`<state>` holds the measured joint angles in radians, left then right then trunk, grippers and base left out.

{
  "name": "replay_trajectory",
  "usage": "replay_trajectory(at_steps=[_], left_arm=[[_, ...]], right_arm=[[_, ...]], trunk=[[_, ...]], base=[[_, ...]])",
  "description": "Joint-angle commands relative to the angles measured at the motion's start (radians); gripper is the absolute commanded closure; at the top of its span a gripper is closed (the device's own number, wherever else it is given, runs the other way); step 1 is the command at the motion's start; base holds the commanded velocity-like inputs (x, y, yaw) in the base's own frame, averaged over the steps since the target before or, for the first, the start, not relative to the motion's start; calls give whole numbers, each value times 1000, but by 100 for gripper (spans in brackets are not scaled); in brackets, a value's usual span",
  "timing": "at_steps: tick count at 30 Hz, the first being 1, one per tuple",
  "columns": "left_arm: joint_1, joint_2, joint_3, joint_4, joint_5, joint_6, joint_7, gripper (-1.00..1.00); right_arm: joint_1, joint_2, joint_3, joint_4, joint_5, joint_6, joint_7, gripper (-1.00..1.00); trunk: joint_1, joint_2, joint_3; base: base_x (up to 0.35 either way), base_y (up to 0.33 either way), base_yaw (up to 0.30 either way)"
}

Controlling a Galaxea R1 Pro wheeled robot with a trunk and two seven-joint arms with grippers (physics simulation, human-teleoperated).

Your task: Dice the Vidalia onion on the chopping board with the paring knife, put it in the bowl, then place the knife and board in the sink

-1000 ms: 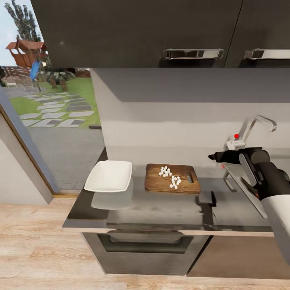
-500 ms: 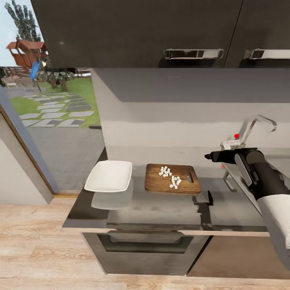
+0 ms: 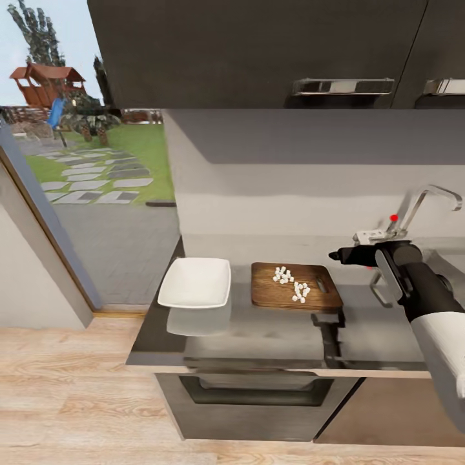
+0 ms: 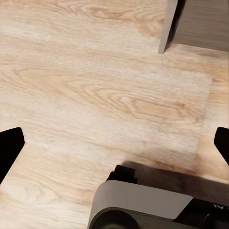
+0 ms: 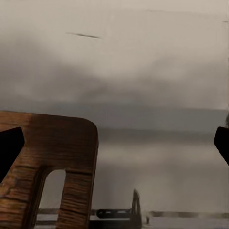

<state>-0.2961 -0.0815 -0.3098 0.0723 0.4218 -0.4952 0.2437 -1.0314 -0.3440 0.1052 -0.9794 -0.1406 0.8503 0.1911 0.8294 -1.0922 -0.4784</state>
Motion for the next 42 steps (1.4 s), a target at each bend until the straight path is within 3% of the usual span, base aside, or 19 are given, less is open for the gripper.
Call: replay_trajectory(at_steps=[1, 12, 42], left_arm=[[-2, -1, -9, 4, 5, -5, 2, -100], [-2, -2, -9, 4, 5, -5, 3, -100], [-2, -2, -9, 4, 5, 29, 3, -100]], right_arm=[[-1, -1, 2, 11, -8, 4, -4, -100], [-1, -1, 2, 110, -7, 4, -4, -100], [-1, -7, 0, 126, -4, 3, -5, -100]], trunk=[[0, -1, -1], [0, -1, -1], [0, -1, -1]], base=[[0, 78, 0], [0, 8, 0], [-22, 70, 0]])
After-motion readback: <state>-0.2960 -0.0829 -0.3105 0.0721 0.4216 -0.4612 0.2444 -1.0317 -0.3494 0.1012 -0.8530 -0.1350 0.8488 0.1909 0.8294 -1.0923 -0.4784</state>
